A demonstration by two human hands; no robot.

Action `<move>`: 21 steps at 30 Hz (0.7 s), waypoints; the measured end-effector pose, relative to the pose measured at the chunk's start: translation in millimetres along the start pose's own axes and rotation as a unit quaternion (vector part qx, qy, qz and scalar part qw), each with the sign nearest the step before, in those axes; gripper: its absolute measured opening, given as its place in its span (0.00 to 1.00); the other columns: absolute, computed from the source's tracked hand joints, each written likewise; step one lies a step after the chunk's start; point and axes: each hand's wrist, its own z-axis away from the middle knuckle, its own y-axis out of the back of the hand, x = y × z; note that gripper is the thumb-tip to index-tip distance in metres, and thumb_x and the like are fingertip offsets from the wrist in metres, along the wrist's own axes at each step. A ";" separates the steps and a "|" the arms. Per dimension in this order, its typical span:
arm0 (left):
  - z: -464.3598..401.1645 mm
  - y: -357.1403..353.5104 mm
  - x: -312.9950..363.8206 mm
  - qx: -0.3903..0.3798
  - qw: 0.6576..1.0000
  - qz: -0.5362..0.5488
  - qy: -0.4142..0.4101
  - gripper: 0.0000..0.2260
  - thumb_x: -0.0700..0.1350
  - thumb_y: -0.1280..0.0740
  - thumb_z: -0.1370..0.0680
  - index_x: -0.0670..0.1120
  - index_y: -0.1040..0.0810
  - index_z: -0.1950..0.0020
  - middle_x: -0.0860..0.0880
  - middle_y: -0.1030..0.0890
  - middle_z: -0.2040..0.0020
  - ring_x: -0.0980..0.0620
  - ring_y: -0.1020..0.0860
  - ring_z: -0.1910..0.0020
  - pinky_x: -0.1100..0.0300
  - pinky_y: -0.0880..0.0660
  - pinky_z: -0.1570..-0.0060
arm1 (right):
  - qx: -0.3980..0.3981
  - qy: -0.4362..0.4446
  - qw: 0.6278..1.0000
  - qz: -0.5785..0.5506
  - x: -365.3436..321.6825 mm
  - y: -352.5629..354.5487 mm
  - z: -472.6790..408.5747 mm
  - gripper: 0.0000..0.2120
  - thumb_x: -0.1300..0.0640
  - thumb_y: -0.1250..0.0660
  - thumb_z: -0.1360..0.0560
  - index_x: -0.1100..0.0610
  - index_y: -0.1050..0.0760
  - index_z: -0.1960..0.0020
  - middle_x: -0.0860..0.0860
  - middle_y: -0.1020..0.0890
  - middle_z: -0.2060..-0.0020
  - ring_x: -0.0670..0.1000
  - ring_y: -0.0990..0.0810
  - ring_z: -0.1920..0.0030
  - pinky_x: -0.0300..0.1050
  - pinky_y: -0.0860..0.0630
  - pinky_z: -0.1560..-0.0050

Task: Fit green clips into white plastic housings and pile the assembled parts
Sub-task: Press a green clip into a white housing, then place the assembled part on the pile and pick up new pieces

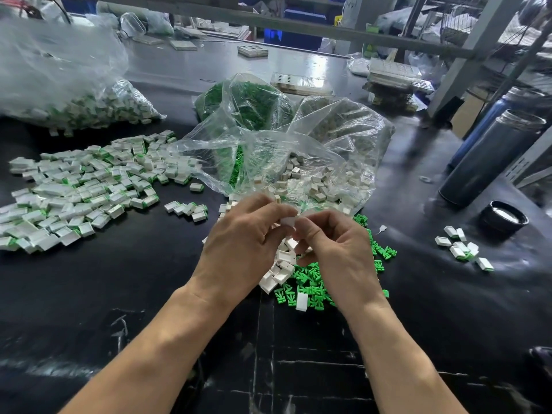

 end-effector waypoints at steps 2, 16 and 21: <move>-0.3 -0.9 0.9 0.002 1.000 -0.018 -0.009 0.10 0.48 0.27 0.22 0.54 0.16 0.41 0.58 0.20 0.48 0.55 0.21 0.51 0.51 0.21 0.49 | 0.003 -0.009 1.000 0.008 0.2 1.4 -0.6 0.06 0.57 0.27 0.21 0.57 0.18 0.55 0.55 0.16 0.64 0.49 0.18 0.66 0.43 0.19 0.66; -4.2 10.0 -18.1 0.036 0.998 -0.035 0.043 0.13 0.46 0.27 0.22 0.51 0.18 0.37 0.59 0.23 0.47 0.62 0.21 0.54 0.57 0.19 0.46 | 0.087 -0.017 0.996 0.007 1.5 4.9 -6.2 0.12 0.51 0.35 0.16 0.54 0.20 0.55 0.50 0.19 0.69 0.48 0.26 0.72 0.43 0.29 0.71; -10.2 25.4 -44.1 0.097 0.982 -0.112 0.113 0.11 0.44 0.27 0.22 0.46 0.18 0.40 0.50 0.20 0.48 0.51 0.21 0.50 0.48 0.19 0.45 | 0.089 -0.018 0.995 0.034 -0.7 5.3 -3.2 0.28 0.37 0.37 0.20 0.54 0.27 0.71 0.51 0.26 0.76 0.49 0.30 0.76 0.38 0.32 0.70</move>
